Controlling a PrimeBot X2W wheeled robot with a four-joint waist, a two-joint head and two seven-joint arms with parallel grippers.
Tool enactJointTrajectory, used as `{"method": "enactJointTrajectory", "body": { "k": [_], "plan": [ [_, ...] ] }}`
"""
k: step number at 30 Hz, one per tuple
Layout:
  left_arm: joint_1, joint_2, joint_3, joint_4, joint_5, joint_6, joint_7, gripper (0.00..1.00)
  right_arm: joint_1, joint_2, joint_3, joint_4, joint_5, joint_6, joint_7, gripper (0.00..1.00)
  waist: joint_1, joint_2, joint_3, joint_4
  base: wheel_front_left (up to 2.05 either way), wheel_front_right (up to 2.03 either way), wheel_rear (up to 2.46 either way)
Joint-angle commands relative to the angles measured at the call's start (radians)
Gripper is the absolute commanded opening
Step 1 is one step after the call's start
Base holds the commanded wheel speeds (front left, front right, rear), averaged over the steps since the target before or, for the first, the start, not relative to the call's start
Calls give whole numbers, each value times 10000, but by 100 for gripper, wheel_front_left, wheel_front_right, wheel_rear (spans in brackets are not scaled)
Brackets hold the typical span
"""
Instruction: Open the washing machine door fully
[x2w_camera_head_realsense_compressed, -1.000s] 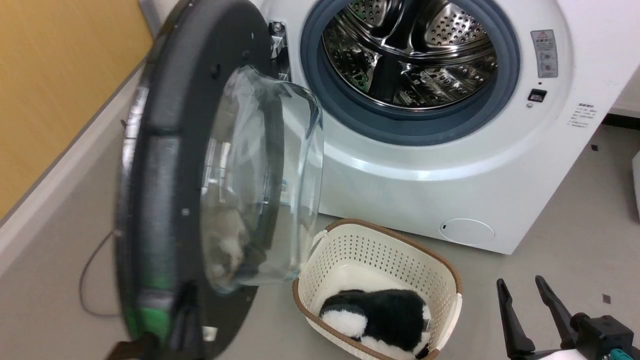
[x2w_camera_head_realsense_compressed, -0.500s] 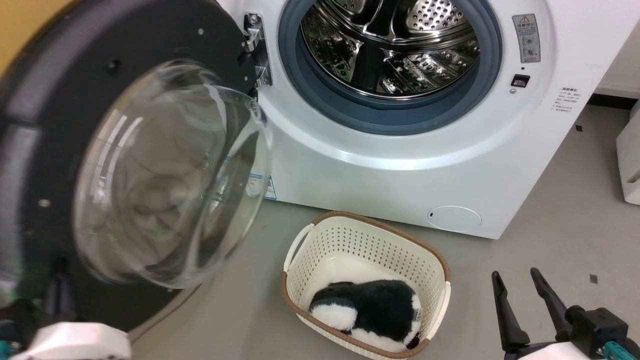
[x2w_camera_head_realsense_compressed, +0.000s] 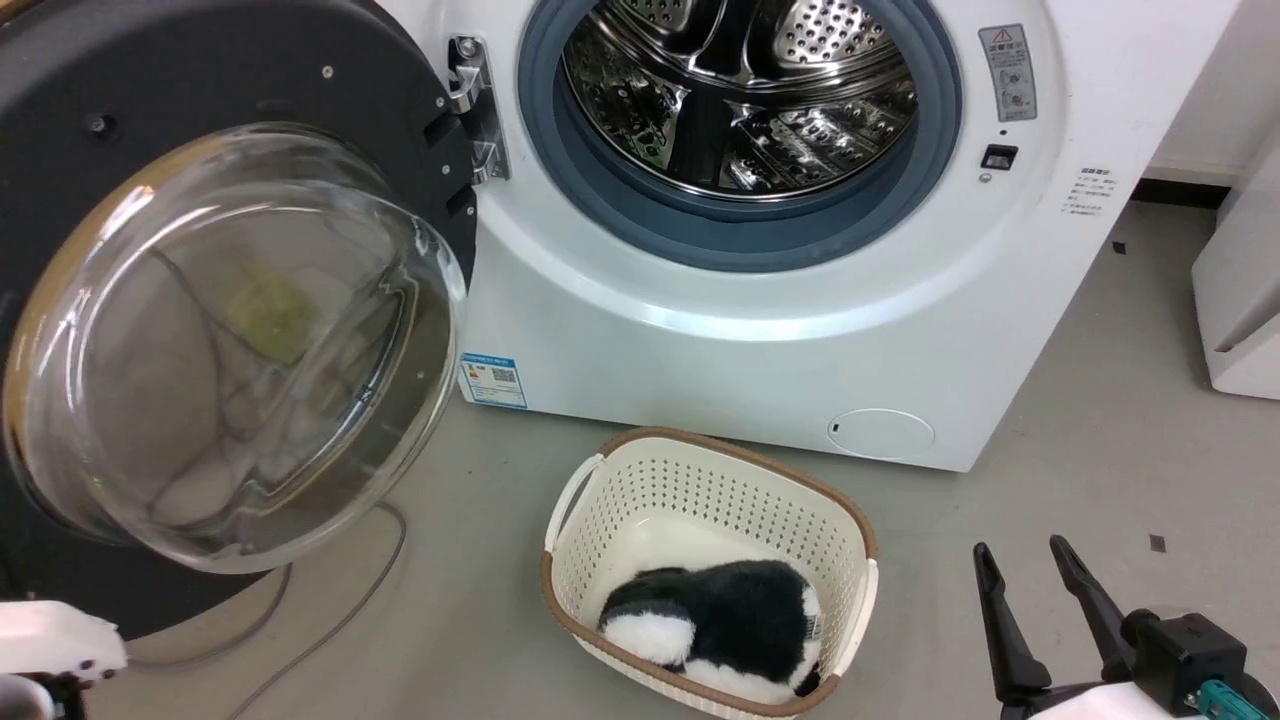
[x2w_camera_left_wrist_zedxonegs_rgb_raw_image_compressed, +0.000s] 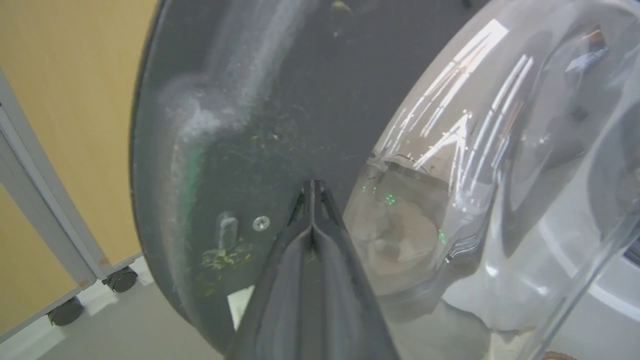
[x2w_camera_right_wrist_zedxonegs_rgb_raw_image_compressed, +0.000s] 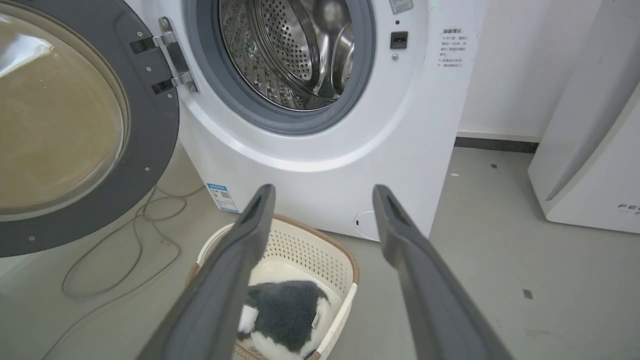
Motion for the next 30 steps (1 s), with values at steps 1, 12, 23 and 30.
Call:
{"method": "enactJointTrajectory", "body": {
  "k": [1, 12, 23, 30],
  "plan": [
    [-194, 30, 263, 216, 161, -132, -50, 0, -150, 34, -9, 36, 9, 50, -2, 100, 0, 0, -28, -35, 0, 0, 0],
    [1072, -1733, 1337, -1052, 1676, -742, -53, 0, 56, 34, -14, 247, 153, 50, -74, 100, 0, 0, -482, -265, 0, 0, 0],
    [3588, -3592, -196, -3519, 3405, -825, -54, 100, 237, 34, -223, 300, 131, 50, -170, 100, 0, 0, -873, -407, 0, 0, 0],
    [3707, -3717, -1860, -3829, 3523, -556, -54, 100, 236, 34, -335, 152, -91, 50, -149, 100, 0, 0, -833, -675, 0, 0, 0]
  ]
}}
